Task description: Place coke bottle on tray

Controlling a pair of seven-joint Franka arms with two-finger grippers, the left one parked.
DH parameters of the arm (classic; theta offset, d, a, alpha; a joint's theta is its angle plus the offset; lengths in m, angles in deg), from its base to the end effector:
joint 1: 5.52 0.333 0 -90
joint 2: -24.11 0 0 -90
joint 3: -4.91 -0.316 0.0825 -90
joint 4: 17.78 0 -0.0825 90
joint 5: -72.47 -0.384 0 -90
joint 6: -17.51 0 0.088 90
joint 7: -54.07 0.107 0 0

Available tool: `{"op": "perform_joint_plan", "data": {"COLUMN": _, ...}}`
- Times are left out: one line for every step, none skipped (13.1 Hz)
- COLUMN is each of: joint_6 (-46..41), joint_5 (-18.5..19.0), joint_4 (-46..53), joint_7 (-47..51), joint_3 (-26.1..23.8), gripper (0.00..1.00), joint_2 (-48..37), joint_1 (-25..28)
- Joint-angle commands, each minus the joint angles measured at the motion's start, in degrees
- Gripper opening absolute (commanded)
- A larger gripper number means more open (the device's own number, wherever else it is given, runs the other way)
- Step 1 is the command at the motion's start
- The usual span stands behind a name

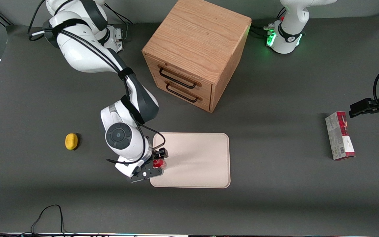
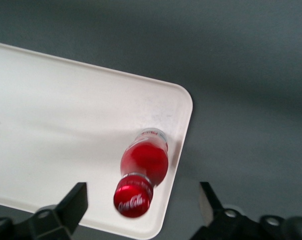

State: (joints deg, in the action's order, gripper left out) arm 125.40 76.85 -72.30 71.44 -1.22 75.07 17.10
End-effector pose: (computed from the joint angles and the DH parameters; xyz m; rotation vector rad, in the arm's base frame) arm 0.7028 0.3429 0.3437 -3.1024 -0.2786 -0.0604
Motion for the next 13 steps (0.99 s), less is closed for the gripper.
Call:
{"op": "perform_joint_plan", "data": {"joint_6": -6.6, "joint_5": 1.3, "joint_4": 0.0, "joint_7": 3.7, "joint_3": 0.3, "gripper": 1.0, "joint_2": -6.5, "joint_1": 0.6}}
{"op": "perform_joint_plan", "data": {"joint_6": -9.1, "joint_5": 1.3, "joint_4": 0.0, "joint_7": 3.8, "joint_3": 0.2, "gripper": 1.0, "joint_2": -8.8, "joint_1": 0.6}}
{"op": "perform_joint_plan", "data": {"joint_6": -12.0, "joint_5": 1.3, "joint_4": 0.0, "joint_7": 3.9, "joint_3": 0.2, "gripper": 1.0, "joint_2": -11.1, "joint_1": 0.9}}
{"op": "perform_joint_plan", "data": {"joint_6": -14.1, "joint_5": 1.3, "joint_4": -0.1, "joint_7": 3.9, "joint_3": 0.3, "gripper": 1.0, "joint_2": -14.0, "joint_1": 1.0}}
{"op": "perform_joint_plan", "data": {"joint_6": -15.0, "joint_5": 1.2, "joint_4": -0.3, "joint_7": 3.9, "joint_3": 0.3, "gripper": 1.0, "joint_2": -16.9, "joint_1": 0.9}}
{"op": "perform_joint_plan", "data": {"joint_6": -17.1, "joint_5": 1.2, "joint_4": -2.2, "joint_7": 3.6, "joint_3": 0.7, "gripper": 1.0, "joint_2": -19.8, "joint_1": 0.3}}
{"op": "perform_joint_plan", "data": {"joint_6": -18.9, "joint_5": 0.9, "joint_4": -5.0, "joint_7": 2.9, "joint_3": 1.4, "gripper": 1.0, "joint_2": -22.9, "joint_1": -0.6}}
{"op": "perform_joint_plan", "data": {"joint_6": -19.2, "joint_5": 0.5, "joint_4": -8.1, "joint_7": 2.1, "joint_3": 1.8, "gripper": 1.0, "joint_2": -25.9, "joint_1": -2.6}}
{"op": "perform_joint_plan", "data": {"joint_6": -19.2, "joint_5": 0.4, "joint_4": -11.5, "joint_7": -1.3, "joint_3": 2.0, "gripper": 1.0, "joint_2": -28.9, "joint_1": -5.3}}
{"op": "perform_joint_plan", "data": {"joint_6": -19.1, "joint_5": -0.2, "joint_4": -13.9, "joint_7": -5.5, "joint_3": 2.0, "gripper": 1.0, "joint_2": -31.1, "joint_1": -8.4}}
{"op": "perform_joint_plan", "data": {"joint_6": -19.0, "joint_5": -1.8, "joint_4": -16.0, "joint_7": -7.4, "joint_3": 2.6, "gripper": 1.0, "joint_2": -33.2, "joint_1": -10.2}}
{"op": "perform_joint_plan", "data": {"joint_6": -18.4, "joint_5": -2.5, "joint_4": -18.6, "joint_7": -8.3, "joint_3": 3.7, "gripper": 1.0, "joint_2": -35.6, "joint_1": -12.0}}
{"op": "perform_joint_plan", "data": {"joint_6": -17.5, "joint_5": -2.5, "joint_4": -21.2, "joint_7": -10.2, "joint_3": 3.7, "gripper": 1.0, "joint_2": -37.5, "joint_1": -14.1}}
